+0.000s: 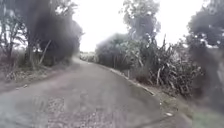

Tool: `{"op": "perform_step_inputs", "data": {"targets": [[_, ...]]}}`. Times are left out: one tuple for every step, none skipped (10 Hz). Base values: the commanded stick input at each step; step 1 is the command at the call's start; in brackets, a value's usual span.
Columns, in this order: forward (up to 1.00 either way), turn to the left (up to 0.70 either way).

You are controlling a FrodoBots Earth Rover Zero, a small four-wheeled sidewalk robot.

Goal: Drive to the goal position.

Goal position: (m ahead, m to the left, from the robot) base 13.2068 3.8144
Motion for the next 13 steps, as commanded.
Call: {"op": "perform_step_inputs", "data": {"targets": [[0.70, 0.35], [0.70, 0.31], [0.70, 0.22], [0.70, 0.07], [0.70, 0.00], [0.70, 0.00], [0.70, 0.00], [0.70, 0.00], [0.70, 0.06], [0.70, 0.28], [0.70, 0.20], [0.70, 0.00], [0.70, 0.00]]}}
